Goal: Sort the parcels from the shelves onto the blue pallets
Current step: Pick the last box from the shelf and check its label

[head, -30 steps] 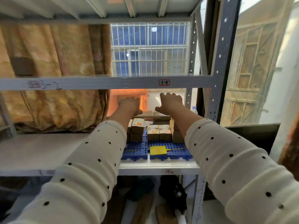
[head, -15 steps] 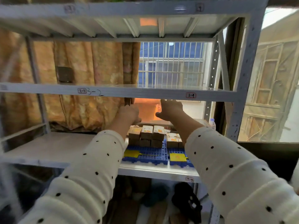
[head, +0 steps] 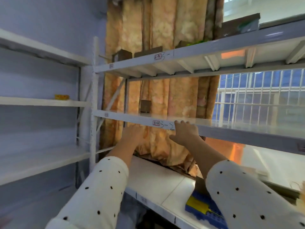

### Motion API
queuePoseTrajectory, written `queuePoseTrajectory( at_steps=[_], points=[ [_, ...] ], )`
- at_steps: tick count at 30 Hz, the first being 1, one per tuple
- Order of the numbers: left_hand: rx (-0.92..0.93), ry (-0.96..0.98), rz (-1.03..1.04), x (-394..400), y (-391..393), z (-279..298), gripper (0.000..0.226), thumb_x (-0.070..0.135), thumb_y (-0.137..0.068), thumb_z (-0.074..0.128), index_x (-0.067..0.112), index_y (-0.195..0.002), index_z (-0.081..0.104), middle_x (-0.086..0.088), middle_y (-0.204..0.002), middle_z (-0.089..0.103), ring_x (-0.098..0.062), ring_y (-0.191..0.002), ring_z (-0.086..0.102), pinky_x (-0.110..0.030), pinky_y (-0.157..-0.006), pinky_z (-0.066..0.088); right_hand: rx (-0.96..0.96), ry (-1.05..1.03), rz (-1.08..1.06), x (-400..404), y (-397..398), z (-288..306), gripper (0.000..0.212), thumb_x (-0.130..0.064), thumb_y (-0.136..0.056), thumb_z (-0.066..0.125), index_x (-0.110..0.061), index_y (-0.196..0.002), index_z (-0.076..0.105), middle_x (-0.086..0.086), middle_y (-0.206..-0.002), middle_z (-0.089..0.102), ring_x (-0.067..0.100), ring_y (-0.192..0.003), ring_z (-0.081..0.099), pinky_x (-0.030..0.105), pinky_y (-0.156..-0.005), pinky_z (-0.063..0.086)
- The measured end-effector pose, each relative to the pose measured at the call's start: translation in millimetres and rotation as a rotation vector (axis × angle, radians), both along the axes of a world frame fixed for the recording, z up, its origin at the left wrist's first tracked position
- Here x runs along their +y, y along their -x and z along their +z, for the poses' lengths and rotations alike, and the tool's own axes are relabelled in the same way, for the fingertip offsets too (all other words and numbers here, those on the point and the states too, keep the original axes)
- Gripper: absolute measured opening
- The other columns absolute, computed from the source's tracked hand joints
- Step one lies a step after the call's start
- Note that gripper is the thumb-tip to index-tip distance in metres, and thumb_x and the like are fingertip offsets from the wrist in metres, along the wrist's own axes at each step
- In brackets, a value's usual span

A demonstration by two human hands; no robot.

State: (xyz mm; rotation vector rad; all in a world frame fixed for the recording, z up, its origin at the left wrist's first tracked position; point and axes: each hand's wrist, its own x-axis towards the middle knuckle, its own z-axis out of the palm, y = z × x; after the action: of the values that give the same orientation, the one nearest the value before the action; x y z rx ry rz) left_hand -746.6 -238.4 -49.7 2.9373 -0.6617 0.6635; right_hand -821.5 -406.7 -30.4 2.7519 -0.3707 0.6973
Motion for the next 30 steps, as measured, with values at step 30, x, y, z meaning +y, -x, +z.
queuePoseTrajectory(
  at_steps=[30],
  points=[
    [-0.144,-0.12,0.183,133,-319,29,0.054,0.04,-0.1,0.038,0.01,-0.144,0.032,-0.014,-0.148,0.035,-0.03,-0.129,0.044,-0.042,-0.103,0.04,-0.053,-0.224,0.014,67,-324,49,0.049,-0.043,-0.097,0.043,-0.006,-0.129,0.044,0.015,-0.126,0.053,0.033,-0.112,0.053,0.036,-0.082,0.042]
  ],
)
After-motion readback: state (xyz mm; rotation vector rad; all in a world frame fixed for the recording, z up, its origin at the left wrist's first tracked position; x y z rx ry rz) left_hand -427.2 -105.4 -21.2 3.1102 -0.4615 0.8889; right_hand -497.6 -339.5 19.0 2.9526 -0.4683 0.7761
